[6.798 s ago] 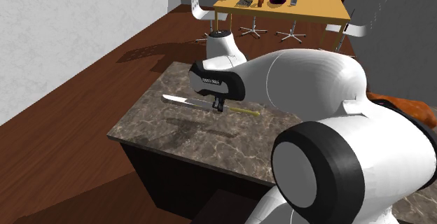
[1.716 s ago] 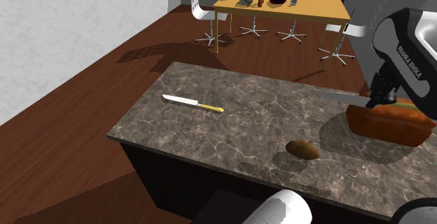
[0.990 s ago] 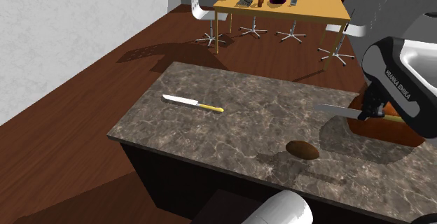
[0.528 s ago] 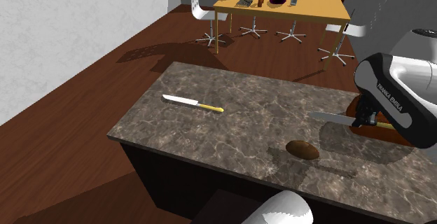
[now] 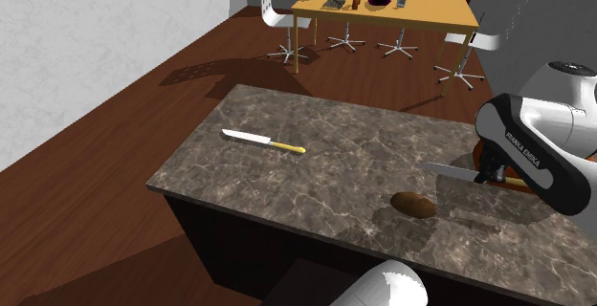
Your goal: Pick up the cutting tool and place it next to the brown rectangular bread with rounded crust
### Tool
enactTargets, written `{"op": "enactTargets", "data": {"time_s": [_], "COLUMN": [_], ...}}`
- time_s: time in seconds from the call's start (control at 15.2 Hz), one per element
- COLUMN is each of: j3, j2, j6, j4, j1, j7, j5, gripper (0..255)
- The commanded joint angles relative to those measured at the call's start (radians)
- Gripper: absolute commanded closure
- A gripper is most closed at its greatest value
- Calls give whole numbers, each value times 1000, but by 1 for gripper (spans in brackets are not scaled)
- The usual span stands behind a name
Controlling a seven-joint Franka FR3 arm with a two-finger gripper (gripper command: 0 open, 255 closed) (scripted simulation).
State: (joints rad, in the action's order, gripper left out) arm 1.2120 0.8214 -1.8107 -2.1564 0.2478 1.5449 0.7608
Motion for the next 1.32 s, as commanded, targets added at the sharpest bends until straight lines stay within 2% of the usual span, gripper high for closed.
{"op": "enactTargets", "data": {"time_s": [0.0, 0.4, 0.92, 0.99, 1.25], "j3": [19, 80, 79, 79, 79], "j2": [2, 5, 5, 5, 5], "j6": [-23, -92, -92, -92, -92], "j4": [-18, -69, -69, -69, -69], "j1": [-2, -15, -14, -14, -14], "j7": [-4, -19, -19, -19, -19], "j5": [13, 52, 52, 52, 52], "gripper": [255, 255, 255, 0, 0]}}
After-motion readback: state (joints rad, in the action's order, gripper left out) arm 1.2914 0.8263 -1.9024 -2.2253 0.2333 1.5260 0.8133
